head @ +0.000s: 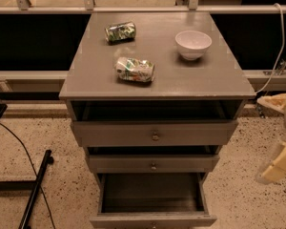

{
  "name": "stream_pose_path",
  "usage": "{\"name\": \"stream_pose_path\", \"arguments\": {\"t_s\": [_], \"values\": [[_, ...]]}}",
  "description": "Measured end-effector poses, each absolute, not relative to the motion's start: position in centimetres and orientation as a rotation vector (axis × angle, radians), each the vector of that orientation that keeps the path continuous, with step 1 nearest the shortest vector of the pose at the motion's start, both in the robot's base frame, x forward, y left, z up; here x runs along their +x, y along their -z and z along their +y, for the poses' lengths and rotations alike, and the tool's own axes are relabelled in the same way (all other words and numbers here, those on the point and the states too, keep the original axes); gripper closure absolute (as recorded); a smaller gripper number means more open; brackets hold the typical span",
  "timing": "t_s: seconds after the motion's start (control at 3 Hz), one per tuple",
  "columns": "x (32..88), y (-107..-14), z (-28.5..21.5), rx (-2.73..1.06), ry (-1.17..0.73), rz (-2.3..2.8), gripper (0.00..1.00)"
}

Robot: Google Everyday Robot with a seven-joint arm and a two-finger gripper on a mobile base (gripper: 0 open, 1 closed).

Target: Close bottom drawer

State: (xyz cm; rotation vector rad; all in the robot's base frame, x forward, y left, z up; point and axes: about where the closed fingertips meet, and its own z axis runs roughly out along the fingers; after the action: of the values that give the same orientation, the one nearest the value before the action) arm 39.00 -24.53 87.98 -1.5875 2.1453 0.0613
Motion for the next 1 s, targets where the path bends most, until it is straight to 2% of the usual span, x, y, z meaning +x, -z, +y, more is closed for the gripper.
{"name": "stream_pose_path", "arguments": {"t_s": [0.33,1.0], "values": [[38.7,-82.8,-23.3,-1.573,-0.227,2.078,0.0],[38.6,-70.1,-13.2,-1.436,-0.624,1.767,0.0]]}}
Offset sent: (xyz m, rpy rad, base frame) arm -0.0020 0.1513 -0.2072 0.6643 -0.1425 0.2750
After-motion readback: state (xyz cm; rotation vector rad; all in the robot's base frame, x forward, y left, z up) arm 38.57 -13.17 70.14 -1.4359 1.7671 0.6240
